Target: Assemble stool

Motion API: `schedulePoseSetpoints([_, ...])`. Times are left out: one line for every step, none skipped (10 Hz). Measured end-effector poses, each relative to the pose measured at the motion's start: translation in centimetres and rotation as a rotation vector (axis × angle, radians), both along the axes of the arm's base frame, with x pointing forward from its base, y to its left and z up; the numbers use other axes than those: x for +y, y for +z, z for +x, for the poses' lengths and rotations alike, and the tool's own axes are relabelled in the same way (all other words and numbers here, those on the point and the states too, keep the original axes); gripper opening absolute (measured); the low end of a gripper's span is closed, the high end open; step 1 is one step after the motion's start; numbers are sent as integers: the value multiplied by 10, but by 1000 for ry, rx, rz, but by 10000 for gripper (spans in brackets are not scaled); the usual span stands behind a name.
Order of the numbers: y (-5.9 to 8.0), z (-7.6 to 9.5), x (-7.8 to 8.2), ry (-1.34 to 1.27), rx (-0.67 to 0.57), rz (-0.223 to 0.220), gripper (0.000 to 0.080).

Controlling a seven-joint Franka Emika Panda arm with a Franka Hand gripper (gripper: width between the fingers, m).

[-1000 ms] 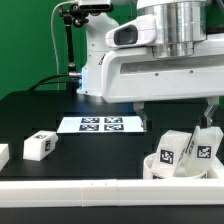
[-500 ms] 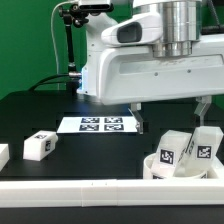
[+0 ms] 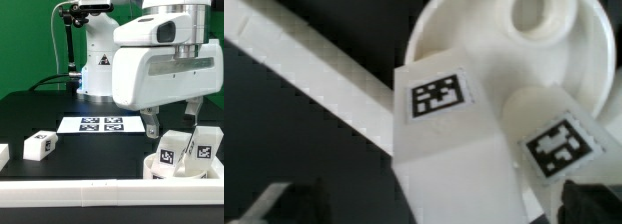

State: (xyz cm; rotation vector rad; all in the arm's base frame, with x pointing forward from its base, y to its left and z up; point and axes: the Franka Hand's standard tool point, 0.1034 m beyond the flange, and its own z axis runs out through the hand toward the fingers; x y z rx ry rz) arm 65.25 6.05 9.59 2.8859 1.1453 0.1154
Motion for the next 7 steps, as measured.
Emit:
schedulePoseSetpoints([-2, 0, -2, 60, 1, -15, 649])
schedulePoseSetpoints([-4, 0, -4, 117, -4, -28, 649])
schedulePoseSetpoints([-10, -2, -8, 145, 2, -38, 649])
schedulePoseSetpoints([-12, -3, -10, 134, 5, -39, 649])
schedulePoseSetpoints([-13, -3, -10, 128, 6, -39, 649])
schedulePoseSetpoints([-13, -3, -10, 120, 7, -38, 649])
schedulePoseSetpoints([-14, -3, -10, 118, 8, -38, 480])
